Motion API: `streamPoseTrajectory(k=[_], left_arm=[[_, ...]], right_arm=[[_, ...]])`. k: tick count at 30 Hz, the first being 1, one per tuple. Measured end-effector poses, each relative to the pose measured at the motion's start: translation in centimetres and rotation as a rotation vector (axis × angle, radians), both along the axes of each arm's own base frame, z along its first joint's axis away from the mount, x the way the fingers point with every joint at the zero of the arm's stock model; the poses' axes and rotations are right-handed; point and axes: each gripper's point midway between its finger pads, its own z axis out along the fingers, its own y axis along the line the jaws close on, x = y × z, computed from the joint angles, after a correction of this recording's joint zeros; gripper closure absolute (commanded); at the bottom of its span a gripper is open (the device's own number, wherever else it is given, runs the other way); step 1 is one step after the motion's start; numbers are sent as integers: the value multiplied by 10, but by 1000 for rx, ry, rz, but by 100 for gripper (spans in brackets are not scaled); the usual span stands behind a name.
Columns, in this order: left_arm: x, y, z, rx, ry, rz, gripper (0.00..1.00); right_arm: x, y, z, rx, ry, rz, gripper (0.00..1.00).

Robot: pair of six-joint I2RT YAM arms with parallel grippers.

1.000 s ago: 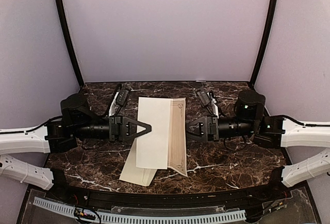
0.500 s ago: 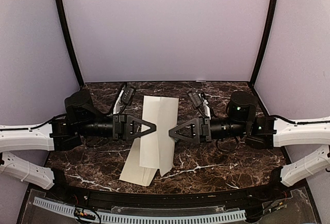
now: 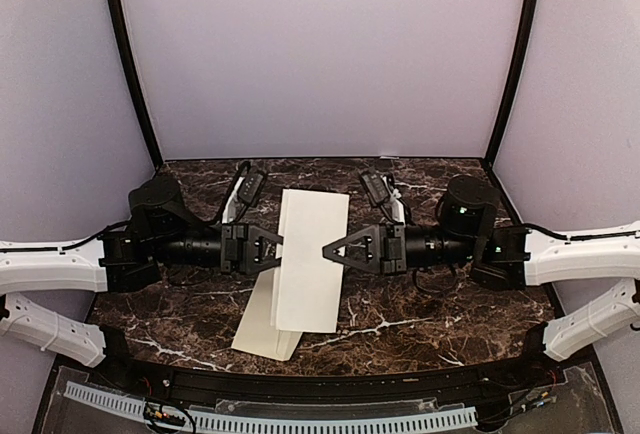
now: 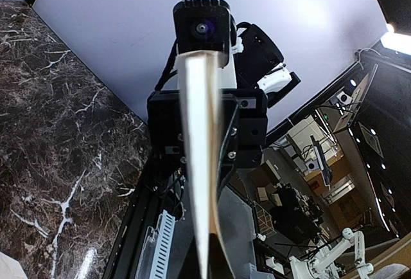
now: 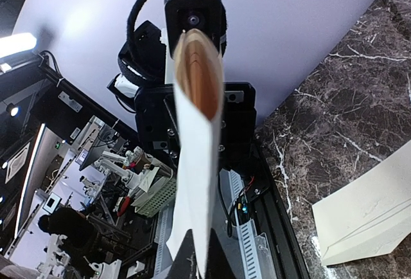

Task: Place the letter into the envelope and seal it
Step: Fold the letter.

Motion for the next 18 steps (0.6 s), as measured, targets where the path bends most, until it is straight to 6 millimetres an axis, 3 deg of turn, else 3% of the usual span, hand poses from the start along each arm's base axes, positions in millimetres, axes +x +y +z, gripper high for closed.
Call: streamPoseTrajectory(k=[3, 5, 7, 11, 18], left_arm=[[0, 0, 0, 0, 0, 2, 73], [1, 0, 0, 2, -7, 9, 49], [3, 2, 1, 3, -9, 27, 36], [5, 14, 15, -19, -22, 81, 25], [3, 26, 30, -50, -44, 112, 22]], right_arm=[[0, 0, -1, -3, 3, 1, 100], [0, 0, -1, -6, 3, -2, 100], [1, -1, -2, -12, 2, -8, 100], [1, -5, 1, -13, -15, -25, 100], [2, -9, 1, -27, -29, -42, 100]])
